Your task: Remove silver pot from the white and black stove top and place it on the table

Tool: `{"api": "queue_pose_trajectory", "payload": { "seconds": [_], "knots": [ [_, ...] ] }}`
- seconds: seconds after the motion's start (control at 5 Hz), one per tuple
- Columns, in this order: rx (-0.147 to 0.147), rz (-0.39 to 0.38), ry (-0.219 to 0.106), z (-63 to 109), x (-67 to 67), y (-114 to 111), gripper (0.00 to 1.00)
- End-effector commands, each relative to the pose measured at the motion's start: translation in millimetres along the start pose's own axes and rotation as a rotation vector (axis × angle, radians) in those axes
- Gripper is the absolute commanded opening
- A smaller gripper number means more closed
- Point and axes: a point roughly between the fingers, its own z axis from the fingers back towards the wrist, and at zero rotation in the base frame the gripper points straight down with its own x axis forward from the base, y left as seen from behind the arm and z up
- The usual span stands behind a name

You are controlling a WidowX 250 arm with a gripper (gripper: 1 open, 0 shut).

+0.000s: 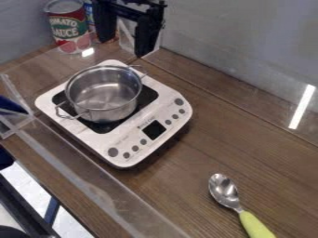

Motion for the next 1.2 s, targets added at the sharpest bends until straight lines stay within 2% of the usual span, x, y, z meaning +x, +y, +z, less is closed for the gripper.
{"api": "queue_pose_trajectory", "payload": {
  "seconds": [0.0, 0.2, 0.6, 1.0],
  "knots": [
    [0.008, 0.043, -0.047, 7.5, -3.2, -3, 1.0],
    [-0.002, 0.072, -0.041, -2.2, -3.1, -13, 1.0],
    [-0.033, 0.203, -0.061, -27.6, -8.4, -12, 1.0],
    [-0.033, 0.264, -0.053, -28.4, 2.3, -11, 1.0]
  ]
}}
